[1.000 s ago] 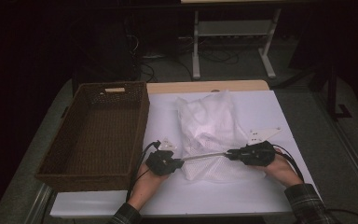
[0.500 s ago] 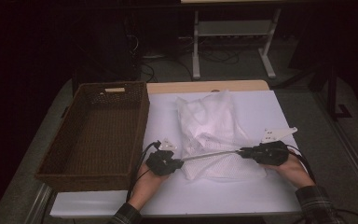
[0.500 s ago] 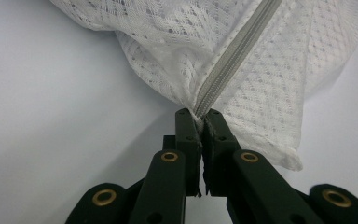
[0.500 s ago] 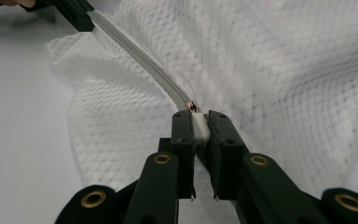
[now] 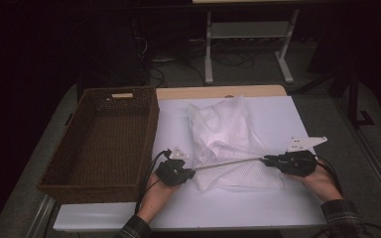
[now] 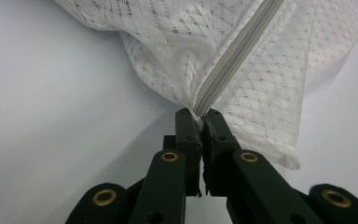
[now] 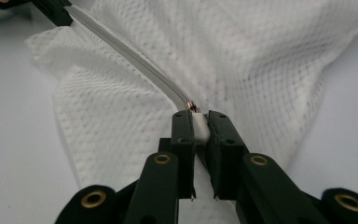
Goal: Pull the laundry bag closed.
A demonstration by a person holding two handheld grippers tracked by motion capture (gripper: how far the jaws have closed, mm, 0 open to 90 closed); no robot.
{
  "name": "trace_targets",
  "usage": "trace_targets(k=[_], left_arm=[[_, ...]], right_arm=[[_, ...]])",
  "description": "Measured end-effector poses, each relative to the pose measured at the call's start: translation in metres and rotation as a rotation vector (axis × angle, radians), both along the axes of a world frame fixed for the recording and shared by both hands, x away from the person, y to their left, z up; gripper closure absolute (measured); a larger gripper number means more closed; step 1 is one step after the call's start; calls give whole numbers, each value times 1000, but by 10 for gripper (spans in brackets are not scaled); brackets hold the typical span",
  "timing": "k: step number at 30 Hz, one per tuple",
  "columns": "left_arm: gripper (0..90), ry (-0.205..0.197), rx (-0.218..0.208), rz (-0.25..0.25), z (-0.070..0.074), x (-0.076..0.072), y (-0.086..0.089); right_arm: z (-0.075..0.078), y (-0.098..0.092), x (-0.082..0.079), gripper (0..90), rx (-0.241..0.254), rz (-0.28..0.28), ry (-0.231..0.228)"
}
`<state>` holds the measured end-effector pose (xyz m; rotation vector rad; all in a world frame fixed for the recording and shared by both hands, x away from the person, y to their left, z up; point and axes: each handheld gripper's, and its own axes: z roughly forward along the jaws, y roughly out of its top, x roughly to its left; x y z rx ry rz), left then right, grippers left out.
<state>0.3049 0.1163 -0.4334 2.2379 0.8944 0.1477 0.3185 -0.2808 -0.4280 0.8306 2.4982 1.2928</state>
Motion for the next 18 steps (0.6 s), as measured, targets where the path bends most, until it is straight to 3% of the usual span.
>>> trace_targets(k=[11, 18], left_arm=[[868, -11, 29, 32, 1, -1, -1], [868, -19, 36, 42, 1, -1, -1]], right_arm=[[-4, -31, 0, 812, -5, -97, 7], [-9, -37, -2, 812, -11, -113, 22]])
